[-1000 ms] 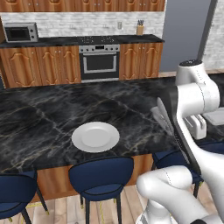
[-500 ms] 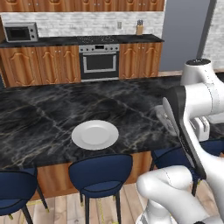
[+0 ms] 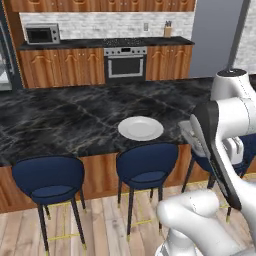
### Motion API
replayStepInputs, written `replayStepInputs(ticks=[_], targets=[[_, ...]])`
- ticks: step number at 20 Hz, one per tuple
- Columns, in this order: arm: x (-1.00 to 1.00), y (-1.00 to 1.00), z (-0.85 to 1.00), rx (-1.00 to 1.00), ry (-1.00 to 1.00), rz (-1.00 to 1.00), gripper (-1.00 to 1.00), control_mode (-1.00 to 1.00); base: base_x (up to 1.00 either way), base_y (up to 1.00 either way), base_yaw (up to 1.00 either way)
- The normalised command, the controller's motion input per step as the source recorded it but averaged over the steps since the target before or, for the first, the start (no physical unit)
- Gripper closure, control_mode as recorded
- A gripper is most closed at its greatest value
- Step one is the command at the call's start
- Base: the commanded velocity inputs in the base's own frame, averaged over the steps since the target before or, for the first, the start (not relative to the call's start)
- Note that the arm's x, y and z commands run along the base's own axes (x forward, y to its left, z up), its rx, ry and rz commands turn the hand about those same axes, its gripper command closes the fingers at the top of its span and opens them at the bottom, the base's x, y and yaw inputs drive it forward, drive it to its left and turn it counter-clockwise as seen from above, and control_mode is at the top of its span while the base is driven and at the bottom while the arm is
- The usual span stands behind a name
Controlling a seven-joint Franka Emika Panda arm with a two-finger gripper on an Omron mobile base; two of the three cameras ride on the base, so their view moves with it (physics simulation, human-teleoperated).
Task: Place two dumplings into each of the tupperware containers and then place the containers in the fridge.
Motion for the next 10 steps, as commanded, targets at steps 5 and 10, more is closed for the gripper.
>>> replayStepInputs(ticks=[5, 10], targets=[[0.0, 0.0, 0.0, 0.0, 0.0, 0.0, 1.0, 1.0, -0.08, 1.0, 0.0], [0.0, 0.0, 0.0, 0.0, 0.0, 0.0, 1.0, 1.0, 0.0, 1.0, 0.0]])
